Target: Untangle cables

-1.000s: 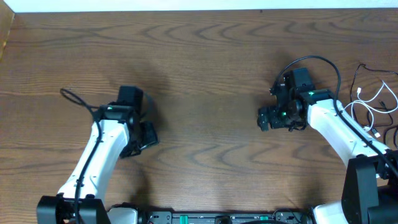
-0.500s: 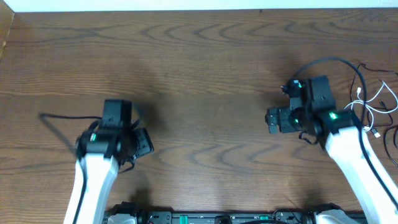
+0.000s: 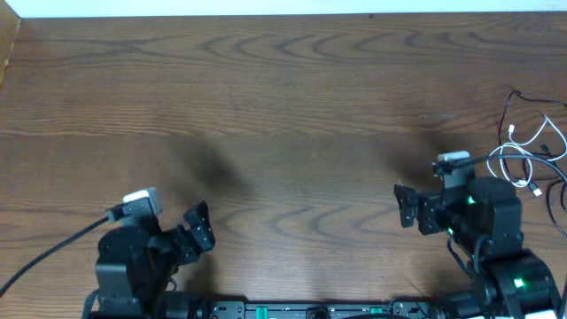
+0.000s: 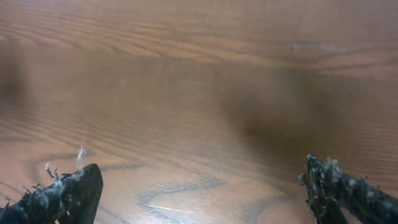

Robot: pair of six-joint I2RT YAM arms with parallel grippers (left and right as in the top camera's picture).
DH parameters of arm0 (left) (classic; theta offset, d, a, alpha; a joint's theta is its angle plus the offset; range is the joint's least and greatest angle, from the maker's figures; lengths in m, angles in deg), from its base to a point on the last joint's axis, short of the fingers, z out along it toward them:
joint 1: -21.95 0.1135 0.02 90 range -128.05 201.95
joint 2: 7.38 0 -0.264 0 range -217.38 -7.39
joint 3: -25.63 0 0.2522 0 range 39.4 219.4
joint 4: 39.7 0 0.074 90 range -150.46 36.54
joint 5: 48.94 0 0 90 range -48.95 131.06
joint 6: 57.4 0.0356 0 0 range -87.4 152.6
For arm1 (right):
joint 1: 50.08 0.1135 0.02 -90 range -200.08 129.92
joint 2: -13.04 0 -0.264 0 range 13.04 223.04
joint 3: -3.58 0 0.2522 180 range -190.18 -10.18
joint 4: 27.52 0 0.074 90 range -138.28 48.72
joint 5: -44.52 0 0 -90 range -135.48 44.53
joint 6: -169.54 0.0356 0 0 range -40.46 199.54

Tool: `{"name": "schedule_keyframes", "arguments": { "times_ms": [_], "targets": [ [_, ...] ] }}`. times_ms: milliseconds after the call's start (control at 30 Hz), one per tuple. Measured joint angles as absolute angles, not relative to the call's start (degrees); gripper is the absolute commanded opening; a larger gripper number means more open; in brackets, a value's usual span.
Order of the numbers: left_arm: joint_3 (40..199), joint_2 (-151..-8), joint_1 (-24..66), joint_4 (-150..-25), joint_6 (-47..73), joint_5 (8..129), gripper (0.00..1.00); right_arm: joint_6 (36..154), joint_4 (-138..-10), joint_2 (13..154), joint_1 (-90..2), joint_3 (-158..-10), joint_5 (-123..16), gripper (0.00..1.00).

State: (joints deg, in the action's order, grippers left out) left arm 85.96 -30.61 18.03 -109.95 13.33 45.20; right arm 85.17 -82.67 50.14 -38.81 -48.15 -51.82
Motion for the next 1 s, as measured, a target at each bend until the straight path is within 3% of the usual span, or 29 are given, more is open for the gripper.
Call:
{"name": "schedule_keyframes", "arguments": {
  "times_ms": [767,1000],
  "targets": [
    [85.9,-29.7,18.0,-110.0,13.3,45.2,0.98,85.0,-88.2,49.3,-38.8,-48.0,-51.8,0.99],
    [85.9,-29.7,18.0,-110.0,13.4,45.2,0.98,80.9,-83.5,45.5,-39.5,-47.5,-51.8,0.99]
  ]
}}
